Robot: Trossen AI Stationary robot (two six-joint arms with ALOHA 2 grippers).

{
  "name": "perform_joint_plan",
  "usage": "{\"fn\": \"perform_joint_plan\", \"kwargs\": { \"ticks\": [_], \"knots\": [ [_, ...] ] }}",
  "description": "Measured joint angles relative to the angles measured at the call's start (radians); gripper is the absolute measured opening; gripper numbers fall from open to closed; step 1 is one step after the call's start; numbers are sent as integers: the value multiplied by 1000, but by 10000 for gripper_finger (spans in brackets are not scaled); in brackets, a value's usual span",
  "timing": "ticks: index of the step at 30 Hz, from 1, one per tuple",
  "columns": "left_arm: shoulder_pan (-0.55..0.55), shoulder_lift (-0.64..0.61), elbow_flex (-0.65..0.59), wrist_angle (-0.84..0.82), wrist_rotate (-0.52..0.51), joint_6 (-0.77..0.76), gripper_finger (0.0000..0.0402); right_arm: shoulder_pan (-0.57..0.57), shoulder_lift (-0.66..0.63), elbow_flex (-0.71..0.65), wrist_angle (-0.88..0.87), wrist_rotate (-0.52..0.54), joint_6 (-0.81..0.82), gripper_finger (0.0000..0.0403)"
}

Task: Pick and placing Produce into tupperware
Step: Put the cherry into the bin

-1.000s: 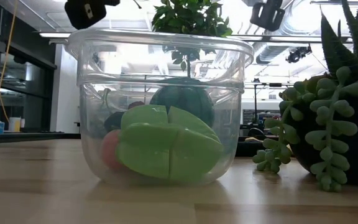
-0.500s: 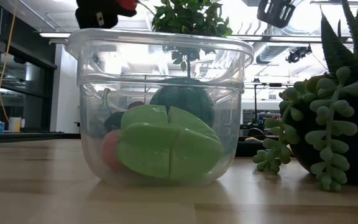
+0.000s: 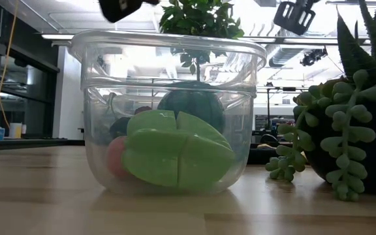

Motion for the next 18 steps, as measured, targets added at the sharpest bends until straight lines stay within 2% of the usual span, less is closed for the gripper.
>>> {"fn": "perform_joint_plan", "kwargs": {
  "ticks": [7, 18],
  "knots": [
    [0, 28, 5, -39, 10, -8, 104, 9, 0, 0, -37, 14, -27, 6],
    [0, 152, 5, 4, 38, 0, 104, 9, 0, 0, -55, 22, -47, 6]
  ]
}}
